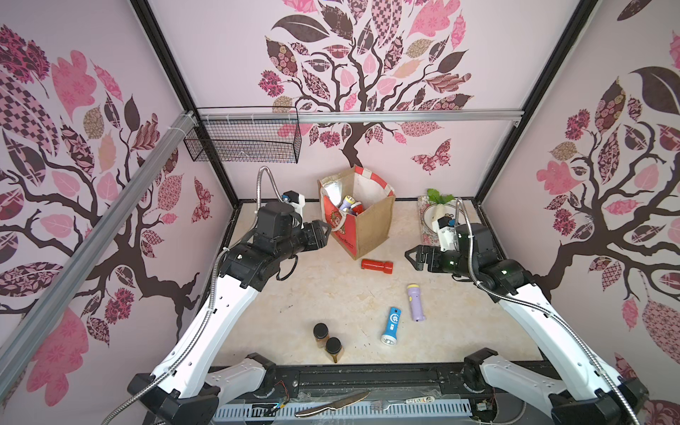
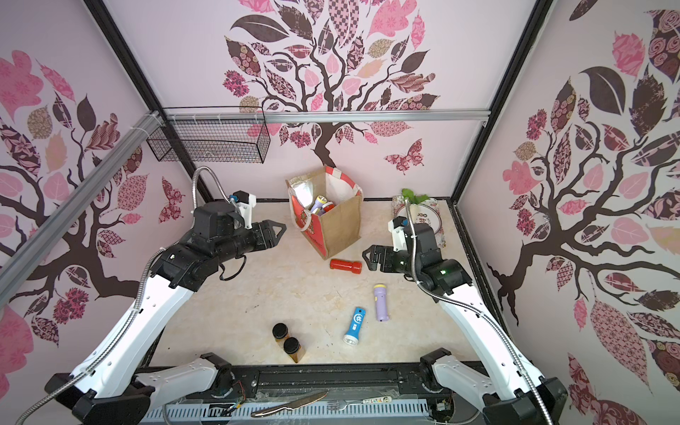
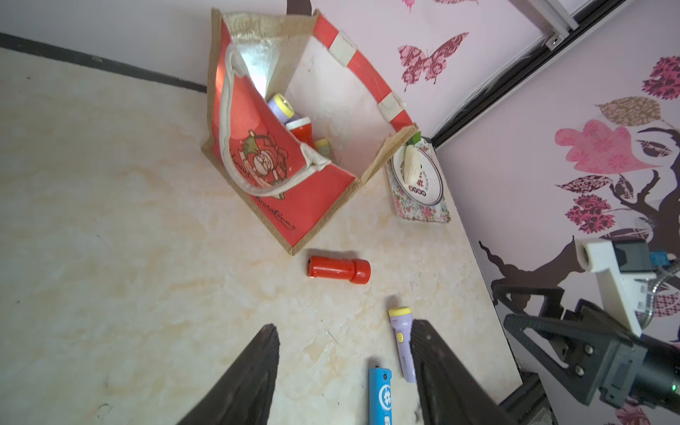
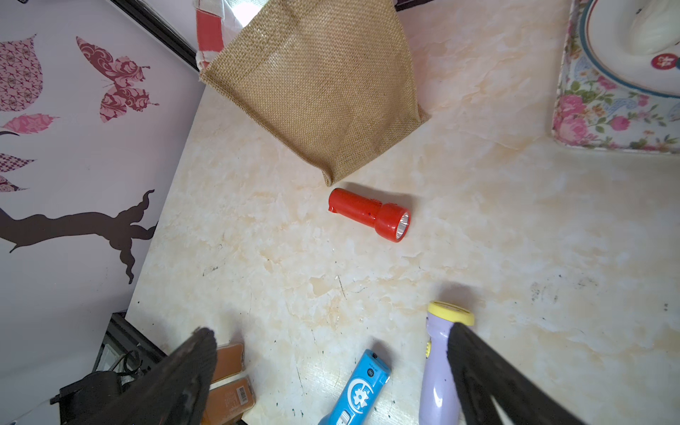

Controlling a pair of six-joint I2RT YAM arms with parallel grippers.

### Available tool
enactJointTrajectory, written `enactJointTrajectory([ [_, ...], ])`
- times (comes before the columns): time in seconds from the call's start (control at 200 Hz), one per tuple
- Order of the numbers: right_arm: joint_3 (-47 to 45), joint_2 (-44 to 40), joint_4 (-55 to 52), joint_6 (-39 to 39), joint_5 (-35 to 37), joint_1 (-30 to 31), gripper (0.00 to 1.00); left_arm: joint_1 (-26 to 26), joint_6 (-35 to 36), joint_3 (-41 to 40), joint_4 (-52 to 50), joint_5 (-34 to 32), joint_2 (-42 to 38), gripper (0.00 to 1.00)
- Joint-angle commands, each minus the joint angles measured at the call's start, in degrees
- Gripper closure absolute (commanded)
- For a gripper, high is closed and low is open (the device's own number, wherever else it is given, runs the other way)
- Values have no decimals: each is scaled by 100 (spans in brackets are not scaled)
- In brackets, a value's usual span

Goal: Put the flashlights into the tote bags
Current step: Pick up the flashlight from the center of the board.

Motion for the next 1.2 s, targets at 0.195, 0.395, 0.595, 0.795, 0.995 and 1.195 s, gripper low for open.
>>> enactJointTrajectory([
  [0.195,-362,3,432,-42,-211,-21,0,-15,224,-922,-232,366,-789,34],
  [0.395,-579,149,724,4,-267,-21,0,-2,206,-1317,-289,393,-1147,29],
  [0.595,-691,754,1198,-19,-533,-23,0,3,278,-1617,-290,435,-1239,25],
  [0.795,-686,1361,1710,-316,-852,-21,0,135,179,-1681,-328,354,-1052,25],
  [0.995,-742,1965,2388,-188,-1048,-26,0,249,-43,-1765,-158,614,-873,25],
  [1.195,-549,2606,2635,-273,-902,-21,0,284,-62,-1633,-272,777,-660,25],
])
